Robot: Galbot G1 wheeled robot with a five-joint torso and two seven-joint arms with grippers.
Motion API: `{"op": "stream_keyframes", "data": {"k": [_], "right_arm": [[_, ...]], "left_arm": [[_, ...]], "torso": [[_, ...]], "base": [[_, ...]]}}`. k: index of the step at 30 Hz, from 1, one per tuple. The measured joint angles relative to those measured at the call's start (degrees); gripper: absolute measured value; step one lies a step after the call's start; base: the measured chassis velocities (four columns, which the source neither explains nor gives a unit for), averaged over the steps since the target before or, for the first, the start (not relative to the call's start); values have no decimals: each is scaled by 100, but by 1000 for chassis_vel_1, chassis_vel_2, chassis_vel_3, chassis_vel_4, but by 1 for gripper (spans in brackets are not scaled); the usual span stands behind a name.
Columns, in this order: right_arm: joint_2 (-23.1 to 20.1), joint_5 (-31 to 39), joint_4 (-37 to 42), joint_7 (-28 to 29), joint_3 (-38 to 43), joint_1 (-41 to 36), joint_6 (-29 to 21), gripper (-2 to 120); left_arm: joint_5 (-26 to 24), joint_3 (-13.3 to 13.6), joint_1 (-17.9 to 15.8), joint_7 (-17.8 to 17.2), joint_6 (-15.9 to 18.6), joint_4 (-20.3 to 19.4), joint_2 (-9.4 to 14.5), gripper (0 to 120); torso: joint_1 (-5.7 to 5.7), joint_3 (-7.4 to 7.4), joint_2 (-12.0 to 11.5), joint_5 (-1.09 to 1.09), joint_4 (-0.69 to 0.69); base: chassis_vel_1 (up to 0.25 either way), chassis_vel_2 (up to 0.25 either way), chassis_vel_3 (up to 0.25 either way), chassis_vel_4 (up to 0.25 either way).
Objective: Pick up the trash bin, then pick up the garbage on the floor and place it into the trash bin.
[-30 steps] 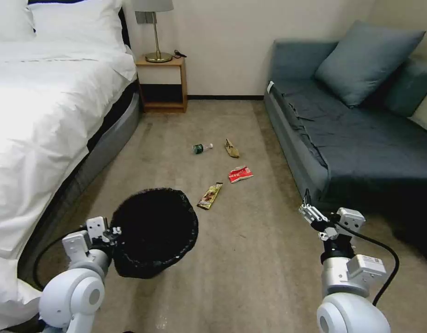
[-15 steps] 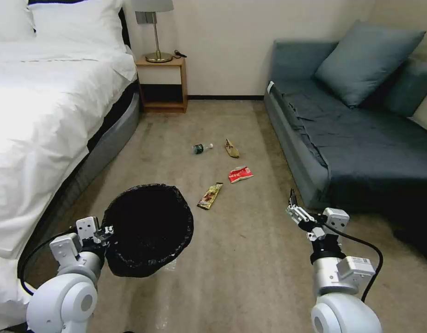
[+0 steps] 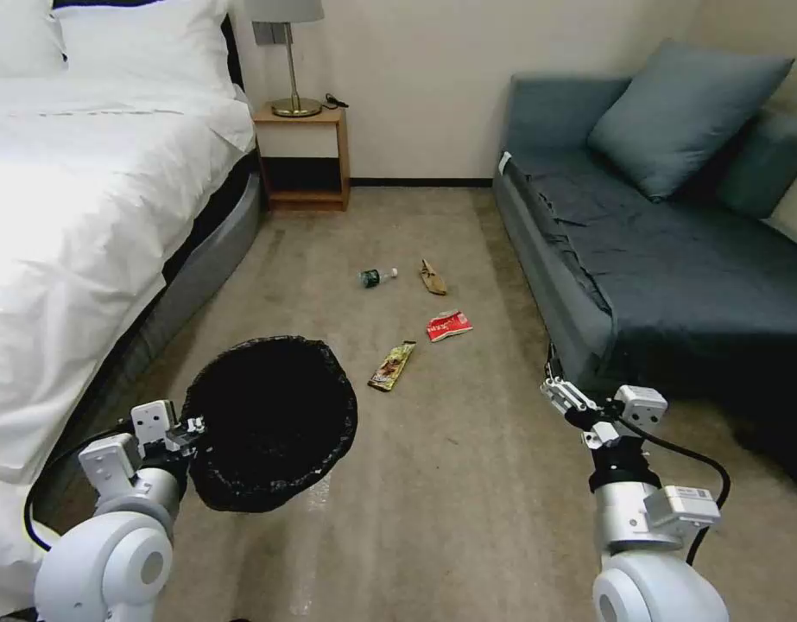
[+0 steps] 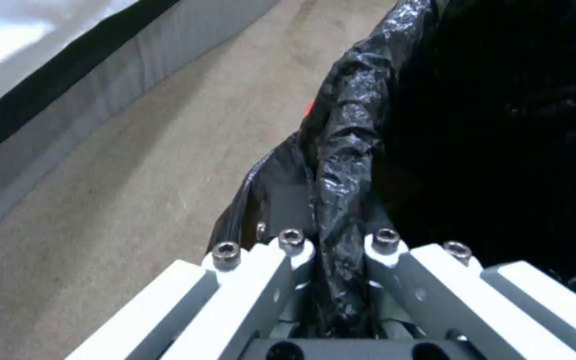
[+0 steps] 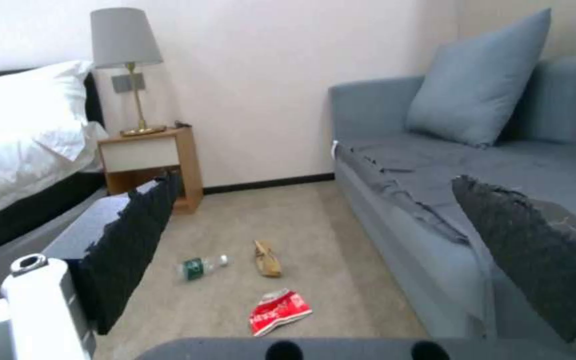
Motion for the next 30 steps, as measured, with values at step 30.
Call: {"op": "stream_keyframes", "data": {"k": [30], "right_arm": [[83,-190,-311,-68,-102,108,168,100]], "left_arm": [[111,10,-266,42,-2,442,9,3]], "torso": [[0,1,0,0,0]], "base": [[-190,191,191,-191]]}}
